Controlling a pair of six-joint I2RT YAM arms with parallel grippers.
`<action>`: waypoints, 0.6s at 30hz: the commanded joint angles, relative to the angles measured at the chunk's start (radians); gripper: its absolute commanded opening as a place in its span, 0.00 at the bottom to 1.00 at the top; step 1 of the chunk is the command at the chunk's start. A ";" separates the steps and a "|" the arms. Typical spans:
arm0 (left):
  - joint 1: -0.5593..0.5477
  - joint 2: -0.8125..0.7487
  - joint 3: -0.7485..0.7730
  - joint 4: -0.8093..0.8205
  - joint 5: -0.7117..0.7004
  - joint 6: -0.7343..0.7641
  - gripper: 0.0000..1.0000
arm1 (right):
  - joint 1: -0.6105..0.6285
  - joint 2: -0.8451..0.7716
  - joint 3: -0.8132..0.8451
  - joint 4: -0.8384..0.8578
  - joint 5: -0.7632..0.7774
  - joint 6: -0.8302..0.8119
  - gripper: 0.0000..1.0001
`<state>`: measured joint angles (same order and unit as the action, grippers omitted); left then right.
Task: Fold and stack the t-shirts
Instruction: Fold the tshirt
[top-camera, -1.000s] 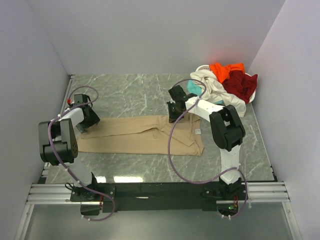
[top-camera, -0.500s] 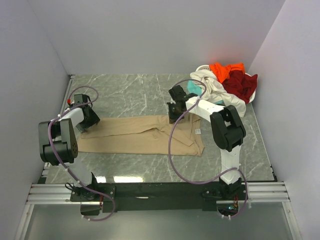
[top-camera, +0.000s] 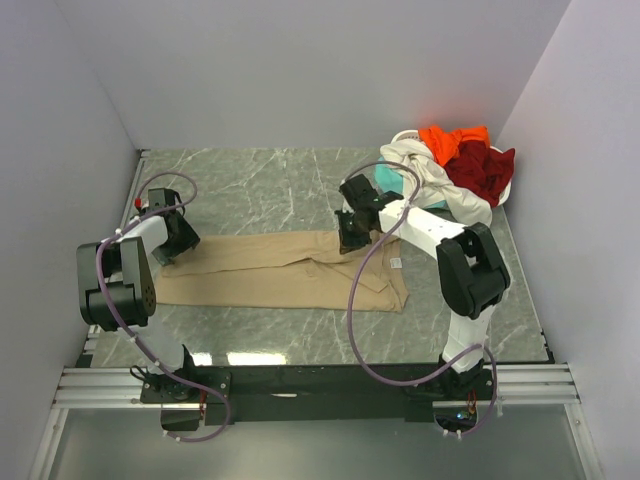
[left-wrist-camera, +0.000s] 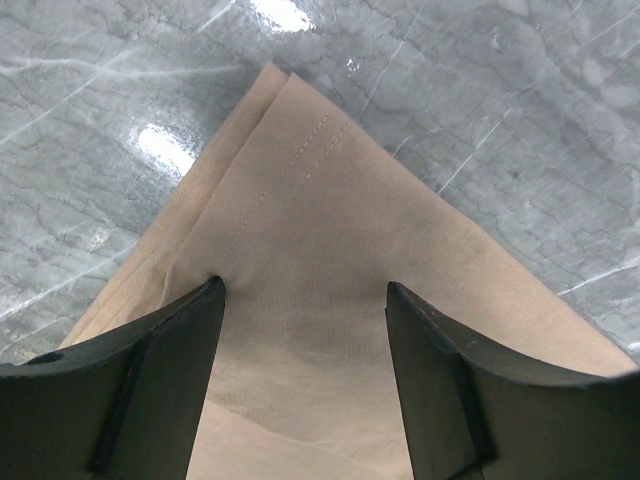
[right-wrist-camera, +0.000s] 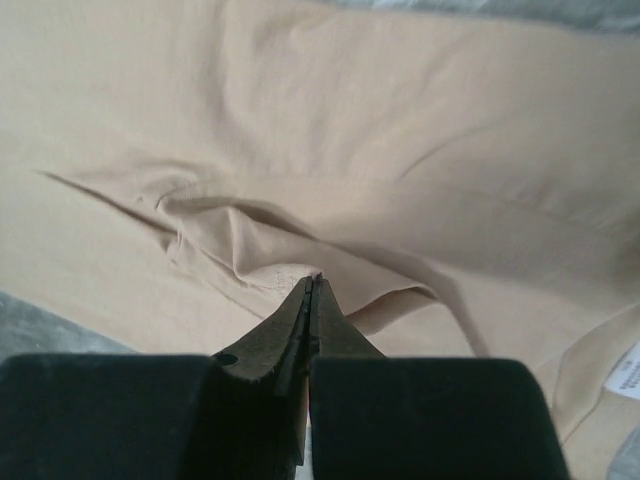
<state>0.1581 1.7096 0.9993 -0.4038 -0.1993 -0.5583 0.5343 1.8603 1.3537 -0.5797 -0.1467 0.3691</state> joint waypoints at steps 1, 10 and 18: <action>0.001 0.027 -0.045 -0.035 0.049 0.003 0.72 | 0.041 -0.056 -0.016 -0.011 -0.014 -0.010 0.00; 0.001 0.015 -0.014 -0.069 0.044 0.032 0.72 | 0.105 -0.093 -0.027 -0.032 -0.019 -0.007 0.00; 0.001 0.004 -0.017 -0.070 0.055 0.037 0.72 | 0.157 -0.121 -0.034 -0.069 0.001 -0.015 0.00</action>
<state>0.1581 1.7096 1.0031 -0.4103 -0.1951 -0.5339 0.6727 1.8099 1.3327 -0.6281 -0.1581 0.3641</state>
